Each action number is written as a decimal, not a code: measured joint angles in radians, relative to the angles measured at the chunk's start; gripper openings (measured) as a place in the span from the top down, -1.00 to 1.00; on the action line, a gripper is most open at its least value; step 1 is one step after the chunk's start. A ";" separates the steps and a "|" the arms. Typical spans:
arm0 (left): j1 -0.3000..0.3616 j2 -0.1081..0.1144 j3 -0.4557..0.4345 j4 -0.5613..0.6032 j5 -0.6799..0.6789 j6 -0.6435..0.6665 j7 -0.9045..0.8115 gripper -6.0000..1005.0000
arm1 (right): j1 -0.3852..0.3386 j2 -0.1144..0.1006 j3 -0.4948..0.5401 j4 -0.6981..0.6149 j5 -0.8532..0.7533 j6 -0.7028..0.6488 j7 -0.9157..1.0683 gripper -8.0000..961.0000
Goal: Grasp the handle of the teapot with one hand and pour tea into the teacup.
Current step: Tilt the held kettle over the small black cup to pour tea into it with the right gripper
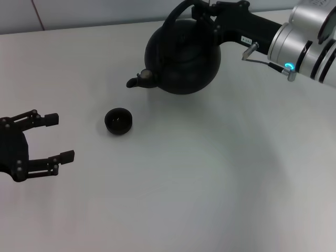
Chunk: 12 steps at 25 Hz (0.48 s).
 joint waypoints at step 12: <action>0.001 -0.001 0.001 0.001 0.000 -0.002 0.000 -0.72 | 0.022 0.000 -0.027 -0.051 -0.064 0.062 0.001 0.73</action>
